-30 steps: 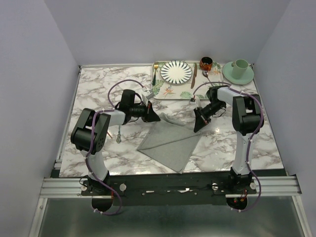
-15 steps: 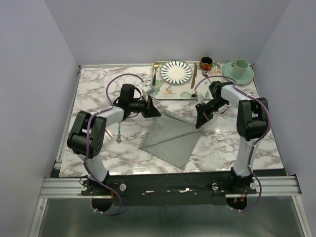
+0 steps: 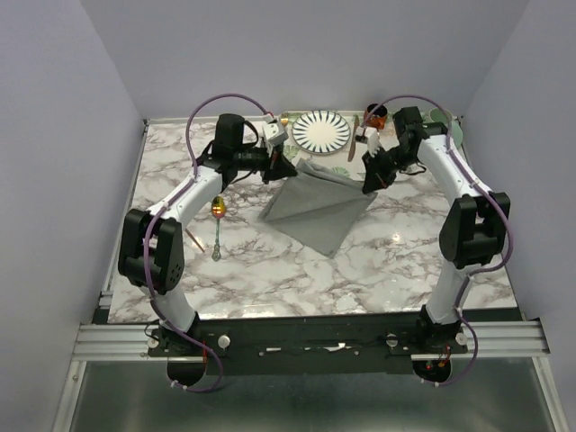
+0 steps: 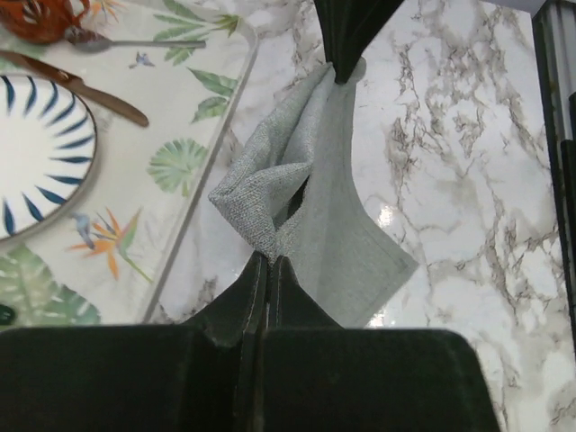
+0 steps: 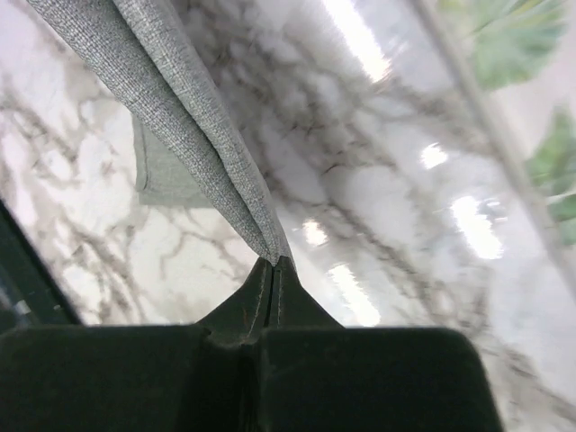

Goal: Fold the napkin into a case and place the utensils inside
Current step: Turn over the upper triangle folded napkin at the center of the board.

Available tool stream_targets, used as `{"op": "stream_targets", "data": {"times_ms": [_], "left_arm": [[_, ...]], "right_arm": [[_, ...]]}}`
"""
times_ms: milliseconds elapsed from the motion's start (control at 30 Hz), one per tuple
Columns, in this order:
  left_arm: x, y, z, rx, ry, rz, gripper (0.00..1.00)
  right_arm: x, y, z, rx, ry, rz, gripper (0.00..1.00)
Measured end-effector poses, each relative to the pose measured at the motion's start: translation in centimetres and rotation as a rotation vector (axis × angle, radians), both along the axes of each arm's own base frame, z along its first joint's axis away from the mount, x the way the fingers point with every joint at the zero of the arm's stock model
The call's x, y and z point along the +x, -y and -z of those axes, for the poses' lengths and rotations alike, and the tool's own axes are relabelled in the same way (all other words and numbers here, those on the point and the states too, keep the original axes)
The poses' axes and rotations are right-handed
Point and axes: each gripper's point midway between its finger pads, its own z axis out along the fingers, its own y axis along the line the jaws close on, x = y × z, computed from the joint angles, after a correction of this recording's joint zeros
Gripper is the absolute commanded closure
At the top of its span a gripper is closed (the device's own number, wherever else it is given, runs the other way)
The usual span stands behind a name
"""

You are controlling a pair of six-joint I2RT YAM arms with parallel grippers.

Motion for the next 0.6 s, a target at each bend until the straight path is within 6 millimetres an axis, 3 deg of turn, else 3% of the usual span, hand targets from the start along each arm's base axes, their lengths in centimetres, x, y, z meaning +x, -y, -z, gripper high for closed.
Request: {"op": "stream_targets", "data": {"times_ms": [167,300,400,533,600], "left_arm": [[1.0,0.0,-4.2,0.022,0.197,0.049,1.00],[0.0,-0.5,-4.5,0.055,0.312,0.097,1.00],[-2.3,-0.8,-1.8,0.092,0.320,0.148,1.00],[-6.5,-0.7,3.0,0.144,0.271,0.244,1.00],[-9.9,-0.6,5.5,0.170,0.237,0.312,1.00]], "right_arm": [[2.9,0.4,-5.2,-0.017,0.248,-0.016,0.99],[3.0,0.6,-7.0,-0.018,0.387,-0.029,0.99],[1.8,0.4,-6.0,-0.027,0.460,-0.061,0.99],[-2.1,0.1,-1.4,-0.064,0.456,-0.141,0.99],[-3.9,-0.1,0.2,-0.071,0.428,-0.166,0.99]]}}
